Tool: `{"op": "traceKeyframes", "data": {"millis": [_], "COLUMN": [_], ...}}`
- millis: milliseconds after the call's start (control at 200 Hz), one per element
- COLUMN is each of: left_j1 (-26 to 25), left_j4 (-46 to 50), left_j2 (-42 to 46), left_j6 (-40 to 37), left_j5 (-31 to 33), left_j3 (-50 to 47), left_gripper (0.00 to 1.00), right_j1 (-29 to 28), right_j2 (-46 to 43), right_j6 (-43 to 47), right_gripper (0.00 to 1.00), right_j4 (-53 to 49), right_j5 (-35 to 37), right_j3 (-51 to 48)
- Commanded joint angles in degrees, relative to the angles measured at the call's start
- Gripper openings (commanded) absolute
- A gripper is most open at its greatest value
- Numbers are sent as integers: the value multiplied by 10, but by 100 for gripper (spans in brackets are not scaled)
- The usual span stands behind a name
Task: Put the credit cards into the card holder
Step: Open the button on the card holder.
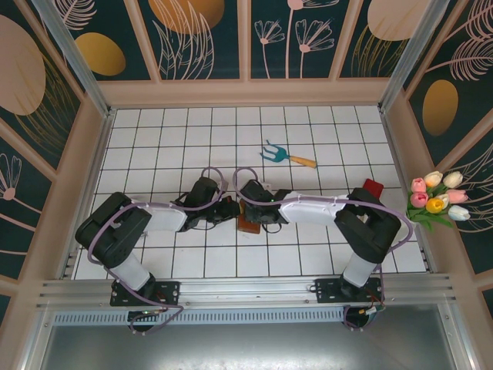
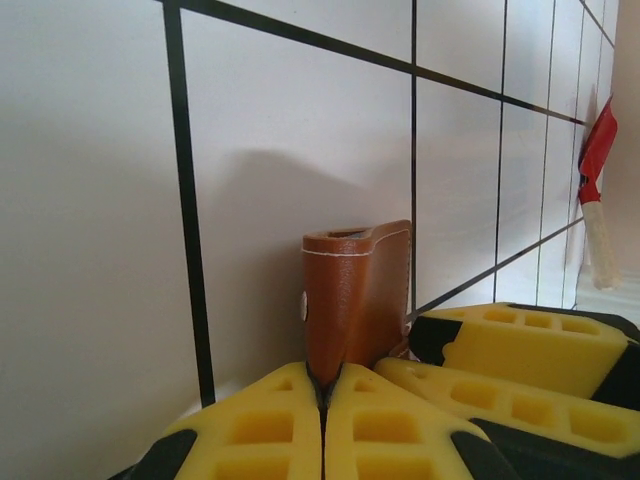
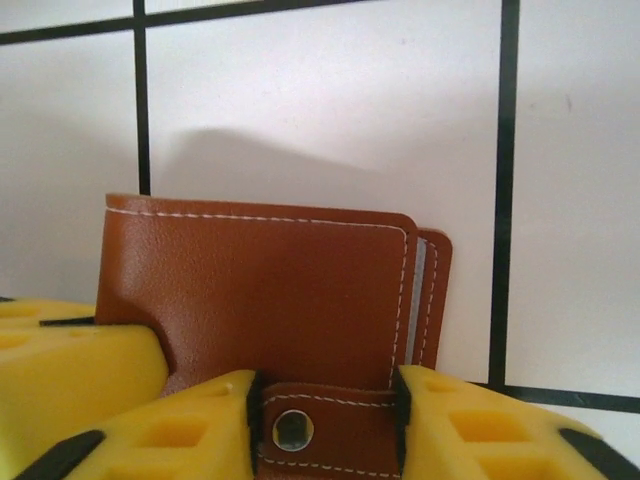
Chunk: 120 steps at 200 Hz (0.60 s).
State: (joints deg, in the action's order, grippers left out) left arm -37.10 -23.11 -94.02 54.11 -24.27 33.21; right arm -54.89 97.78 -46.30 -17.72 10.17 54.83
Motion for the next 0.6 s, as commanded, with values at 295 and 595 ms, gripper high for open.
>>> {"op": "traceKeyframes", "data": {"millis": [295,595], "left_j1": [1,1], "left_j4": [37,40], "left_j2": [27,17], "left_j6": [-30,-41], "left_j5": [55,42], "left_j3": [-9,2], "left_gripper": [0,0], "right_j1": [61,74], "right_j2": [-72,-109], "right_j6": [3,18], "right_gripper": [24,47], "right_j4": [-86,-6], "right_j5": [34,-48], "right_j3": [-83,-72]}}
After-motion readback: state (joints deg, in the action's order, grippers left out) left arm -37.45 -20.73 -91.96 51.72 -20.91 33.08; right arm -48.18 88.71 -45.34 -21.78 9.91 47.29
